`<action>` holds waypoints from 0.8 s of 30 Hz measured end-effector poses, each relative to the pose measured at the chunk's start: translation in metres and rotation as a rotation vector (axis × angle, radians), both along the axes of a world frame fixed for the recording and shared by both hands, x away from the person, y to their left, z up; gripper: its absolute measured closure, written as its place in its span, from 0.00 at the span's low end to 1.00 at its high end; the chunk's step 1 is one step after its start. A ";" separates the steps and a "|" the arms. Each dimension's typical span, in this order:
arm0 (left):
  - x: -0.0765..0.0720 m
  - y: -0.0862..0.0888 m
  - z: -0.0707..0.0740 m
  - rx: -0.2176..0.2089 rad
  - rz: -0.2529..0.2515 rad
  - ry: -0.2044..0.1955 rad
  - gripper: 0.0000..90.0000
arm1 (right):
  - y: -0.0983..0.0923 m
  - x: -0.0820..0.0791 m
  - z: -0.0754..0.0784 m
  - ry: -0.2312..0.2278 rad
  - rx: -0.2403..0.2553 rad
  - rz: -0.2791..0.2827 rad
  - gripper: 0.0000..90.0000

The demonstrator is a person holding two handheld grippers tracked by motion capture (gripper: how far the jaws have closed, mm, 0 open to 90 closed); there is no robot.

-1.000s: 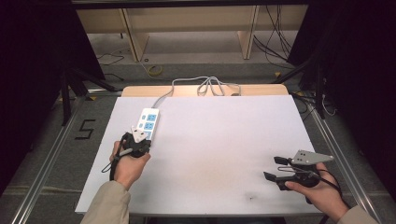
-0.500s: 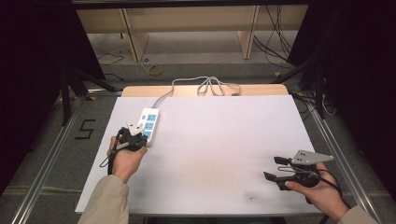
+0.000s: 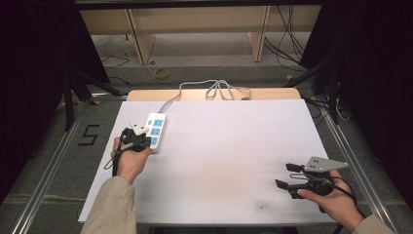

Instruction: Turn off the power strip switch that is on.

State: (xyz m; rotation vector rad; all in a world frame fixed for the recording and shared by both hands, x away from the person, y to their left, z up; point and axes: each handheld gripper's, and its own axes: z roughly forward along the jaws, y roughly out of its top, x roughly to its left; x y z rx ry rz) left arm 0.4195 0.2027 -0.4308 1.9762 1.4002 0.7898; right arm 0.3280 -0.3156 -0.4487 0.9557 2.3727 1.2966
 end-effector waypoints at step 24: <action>0.023 0.007 -0.003 0.024 0.046 0.001 1.00 | 0.000 0.000 -0.001 0.001 0.002 -0.005 0.29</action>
